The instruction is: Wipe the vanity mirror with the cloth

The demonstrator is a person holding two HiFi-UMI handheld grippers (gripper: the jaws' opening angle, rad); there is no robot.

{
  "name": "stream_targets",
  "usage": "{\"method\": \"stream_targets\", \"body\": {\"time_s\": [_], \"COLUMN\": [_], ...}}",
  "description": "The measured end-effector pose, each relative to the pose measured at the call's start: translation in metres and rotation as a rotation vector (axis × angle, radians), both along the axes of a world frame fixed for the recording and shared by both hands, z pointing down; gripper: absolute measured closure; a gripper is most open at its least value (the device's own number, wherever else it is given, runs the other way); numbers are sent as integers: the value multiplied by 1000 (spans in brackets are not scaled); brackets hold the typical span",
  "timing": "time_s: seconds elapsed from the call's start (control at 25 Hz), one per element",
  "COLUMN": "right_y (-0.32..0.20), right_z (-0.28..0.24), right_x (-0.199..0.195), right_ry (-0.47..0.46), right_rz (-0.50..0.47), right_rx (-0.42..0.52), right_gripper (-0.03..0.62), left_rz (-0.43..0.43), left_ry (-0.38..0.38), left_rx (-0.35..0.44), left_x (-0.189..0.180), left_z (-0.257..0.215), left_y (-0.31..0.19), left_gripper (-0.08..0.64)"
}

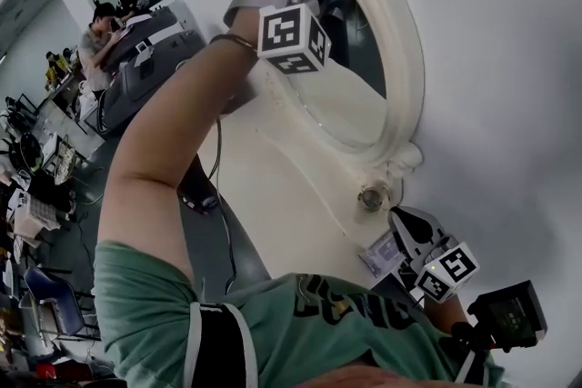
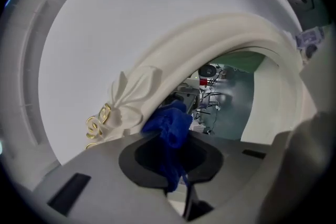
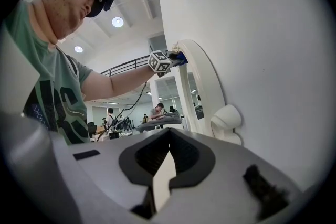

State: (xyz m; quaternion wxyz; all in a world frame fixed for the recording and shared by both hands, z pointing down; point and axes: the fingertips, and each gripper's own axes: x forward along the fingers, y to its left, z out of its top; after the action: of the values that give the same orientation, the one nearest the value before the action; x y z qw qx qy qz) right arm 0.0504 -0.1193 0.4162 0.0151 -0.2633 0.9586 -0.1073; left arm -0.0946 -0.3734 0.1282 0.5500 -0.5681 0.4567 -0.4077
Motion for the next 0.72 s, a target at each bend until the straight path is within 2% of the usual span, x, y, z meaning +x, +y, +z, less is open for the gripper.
{"method": "stream_targets", "body": {"time_s": [0.12, 0.24, 0.52, 0.72], "right_y": [3, 6, 12, 16], "right_z": [-1, 2, 9, 13], "right_x": [-3, -5, -11, -11], "right_ry": [1, 6, 41, 66], "right_rz": [-12, -21, -37, -46], "right_rx": [-7, -20, -59, -96], "right_gripper": [580, 580, 580, 580], "left_rz": [2, 7, 32, 46], "left_ry": [-31, -43, -17, 68], "left_rx": [13, -18, -206, -331], "left_x": [4, 6, 8, 14], "left_z": [10, 41, 166, 250], "left_y": [4, 7, 15, 25], "left_gripper": [503, 503, 503, 503]}}
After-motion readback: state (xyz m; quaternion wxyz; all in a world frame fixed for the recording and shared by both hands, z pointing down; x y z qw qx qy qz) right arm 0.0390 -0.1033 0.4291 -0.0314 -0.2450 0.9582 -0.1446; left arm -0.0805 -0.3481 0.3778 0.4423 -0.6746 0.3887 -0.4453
